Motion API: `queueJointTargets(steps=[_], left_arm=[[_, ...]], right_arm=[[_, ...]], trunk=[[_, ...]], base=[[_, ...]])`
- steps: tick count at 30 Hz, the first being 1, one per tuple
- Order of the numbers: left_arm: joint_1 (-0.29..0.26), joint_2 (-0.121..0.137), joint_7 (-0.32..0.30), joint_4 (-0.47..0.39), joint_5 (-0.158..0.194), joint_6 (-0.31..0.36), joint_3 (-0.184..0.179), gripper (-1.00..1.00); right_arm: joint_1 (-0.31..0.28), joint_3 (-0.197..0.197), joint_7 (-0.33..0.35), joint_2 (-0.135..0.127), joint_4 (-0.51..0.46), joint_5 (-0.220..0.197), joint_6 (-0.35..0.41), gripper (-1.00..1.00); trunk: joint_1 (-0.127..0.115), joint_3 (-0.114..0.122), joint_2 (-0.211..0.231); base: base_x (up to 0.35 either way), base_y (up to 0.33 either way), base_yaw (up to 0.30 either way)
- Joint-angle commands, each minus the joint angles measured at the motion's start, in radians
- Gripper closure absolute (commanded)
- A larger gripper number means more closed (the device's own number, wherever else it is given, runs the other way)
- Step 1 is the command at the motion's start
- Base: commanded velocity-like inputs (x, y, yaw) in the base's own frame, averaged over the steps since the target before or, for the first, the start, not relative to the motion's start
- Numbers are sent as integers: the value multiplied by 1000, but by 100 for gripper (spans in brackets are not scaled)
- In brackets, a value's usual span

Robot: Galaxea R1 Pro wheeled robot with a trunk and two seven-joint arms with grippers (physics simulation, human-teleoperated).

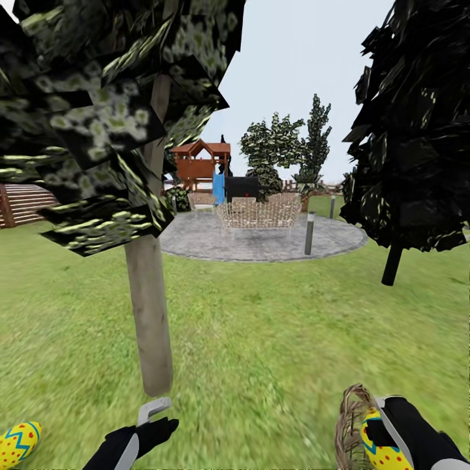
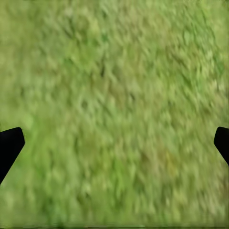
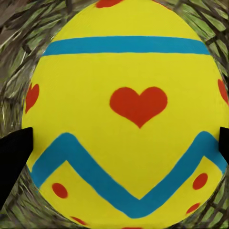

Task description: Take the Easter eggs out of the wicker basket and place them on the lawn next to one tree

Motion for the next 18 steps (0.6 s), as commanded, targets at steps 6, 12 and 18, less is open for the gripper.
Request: queueJointTargets(steps=[6, 12, 18], left_arm=[[0, -1, -4, -1, 4, 7, 7, -100], [0, -1, -4, -1, 4, 7, 7, -100], [0, -1, -3, -1, 4, 7, 7, -100]], right_arm=[[0, -2, -2, -1, 25, -2, 2, 100], [0, -2, -2, -1, 25, -3, 2, 100], [0, -2, -2, -1, 25, -3, 2, 100]], trunk=[[-24, 18, 42], [-47, 37, 84], [-70, 55, 126]], base=[[-23, 3, 0], [0, 0, 0], [-39, 9, 0]])
